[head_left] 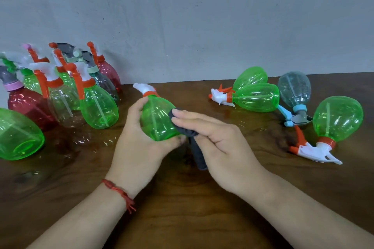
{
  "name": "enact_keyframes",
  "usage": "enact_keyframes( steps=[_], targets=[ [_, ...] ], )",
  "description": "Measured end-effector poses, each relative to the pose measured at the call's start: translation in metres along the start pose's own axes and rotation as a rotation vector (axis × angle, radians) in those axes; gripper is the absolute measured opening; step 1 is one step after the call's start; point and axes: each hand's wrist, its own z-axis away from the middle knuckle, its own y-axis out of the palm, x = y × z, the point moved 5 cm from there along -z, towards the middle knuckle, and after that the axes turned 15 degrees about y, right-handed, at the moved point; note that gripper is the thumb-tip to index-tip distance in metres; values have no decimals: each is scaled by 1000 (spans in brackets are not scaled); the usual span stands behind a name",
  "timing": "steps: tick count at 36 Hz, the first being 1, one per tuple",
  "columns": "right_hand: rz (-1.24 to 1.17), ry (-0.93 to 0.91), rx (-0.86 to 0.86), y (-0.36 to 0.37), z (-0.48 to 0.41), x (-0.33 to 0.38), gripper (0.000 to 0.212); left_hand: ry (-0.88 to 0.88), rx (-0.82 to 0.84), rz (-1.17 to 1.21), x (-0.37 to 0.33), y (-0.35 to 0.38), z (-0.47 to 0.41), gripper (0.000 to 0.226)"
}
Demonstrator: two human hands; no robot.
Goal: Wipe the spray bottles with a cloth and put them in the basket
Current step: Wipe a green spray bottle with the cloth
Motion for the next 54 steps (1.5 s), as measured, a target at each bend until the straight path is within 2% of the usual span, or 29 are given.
enact_keyframes(
  steps=[3,8,14,18,20,25,28,31,34,43,48,51,54],
  targets=[
    [23,-23,15,4,0,2,57,-24,-7,11,1,-3,-1,105],
    [-50,61,-32,-6,-4,-1,54,105,116,-44,-11,7,3,112],
    [-305,254,-84,-21,-14,-10,52,280,288,-102,-31,24,14,118],
    [-603,387,-58,-24,-17,-15,50,228,262,41,-31,21,13,118],
    [-655,414,-53,-22,-18,-19,50,196,279,114,-29,22,13,114],
    [-609,409,-64,-22,-19,-23,51,176,317,134,-26,26,13,109],
    [-555,378,-75,-23,-18,-18,53,260,326,8,-24,27,12,110],
    [-381,292,-116,-21,-15,-12,53,359,322,-116,-29,29,11,106],
    [-261,254,-130,-19,-13,-12,54,371,291,-147,-30,29,12,105],
    [-48,81,-19,-7,-2,2,56,78,55,-67,2,1,-2,107],
    [-47,100,5,-3,1,2,57,56,34,-125,3,-5,-4,107],
    [-101,109,-34,-7,-3,-1,56,144,95,-163,-8,0,-1,110],
    [-273,228,-63,-14,-11,-6,54,266,202,-174,-23,10,4,110]
  ],
)
